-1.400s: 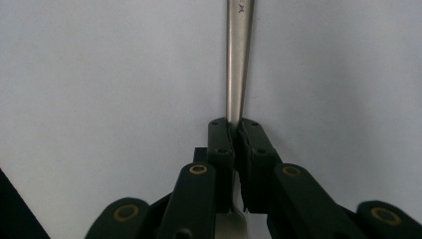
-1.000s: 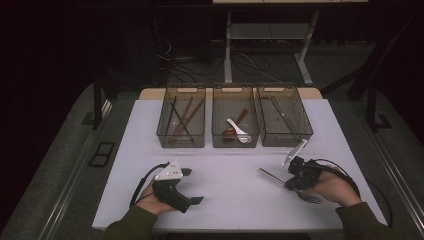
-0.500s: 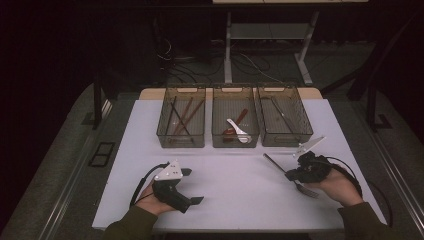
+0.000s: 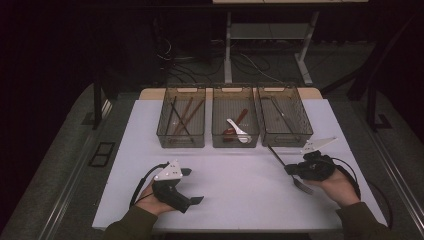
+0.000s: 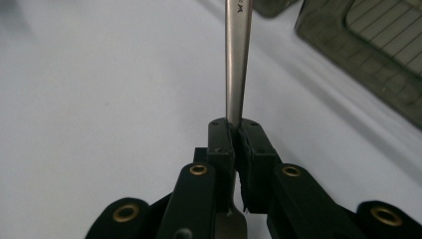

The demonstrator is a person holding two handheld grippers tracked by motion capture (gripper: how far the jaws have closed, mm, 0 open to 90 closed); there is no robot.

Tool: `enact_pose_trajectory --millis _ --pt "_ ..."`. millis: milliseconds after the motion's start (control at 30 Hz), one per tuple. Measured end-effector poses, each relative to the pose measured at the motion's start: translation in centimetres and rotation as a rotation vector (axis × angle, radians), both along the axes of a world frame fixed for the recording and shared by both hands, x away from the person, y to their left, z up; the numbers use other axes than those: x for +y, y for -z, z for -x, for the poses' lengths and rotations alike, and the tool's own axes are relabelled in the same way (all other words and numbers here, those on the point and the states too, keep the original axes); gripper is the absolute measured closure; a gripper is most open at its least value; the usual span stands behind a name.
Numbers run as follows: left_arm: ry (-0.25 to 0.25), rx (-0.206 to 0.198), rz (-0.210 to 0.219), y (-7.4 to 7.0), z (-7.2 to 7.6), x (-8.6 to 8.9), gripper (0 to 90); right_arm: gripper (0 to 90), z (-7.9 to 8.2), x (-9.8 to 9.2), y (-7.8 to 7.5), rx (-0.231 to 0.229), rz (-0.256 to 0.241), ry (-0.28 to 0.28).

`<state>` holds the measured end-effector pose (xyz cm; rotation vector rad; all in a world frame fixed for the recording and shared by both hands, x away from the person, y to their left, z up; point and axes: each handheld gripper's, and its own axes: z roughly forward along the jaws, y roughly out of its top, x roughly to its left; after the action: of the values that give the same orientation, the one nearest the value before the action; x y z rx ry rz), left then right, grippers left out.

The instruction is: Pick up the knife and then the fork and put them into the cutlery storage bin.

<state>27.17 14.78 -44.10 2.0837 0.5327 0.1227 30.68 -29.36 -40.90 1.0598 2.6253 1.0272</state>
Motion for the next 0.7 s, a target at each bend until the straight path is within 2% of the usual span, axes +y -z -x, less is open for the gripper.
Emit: enact_pose_trajectory --millis 333,700 --pt "0.0 0.001 -0.003 0.1 0.0 -0.1 0.0 84.8 0.1 -0.4 -0.6 -0.092 -0.083 0.019" --pt "0.001 0.002 -0.002 0.1 -0.1 -0.1 0.0 84.8 -0.2 -1.2 -1.5 -0.165 -0.171 0.077"
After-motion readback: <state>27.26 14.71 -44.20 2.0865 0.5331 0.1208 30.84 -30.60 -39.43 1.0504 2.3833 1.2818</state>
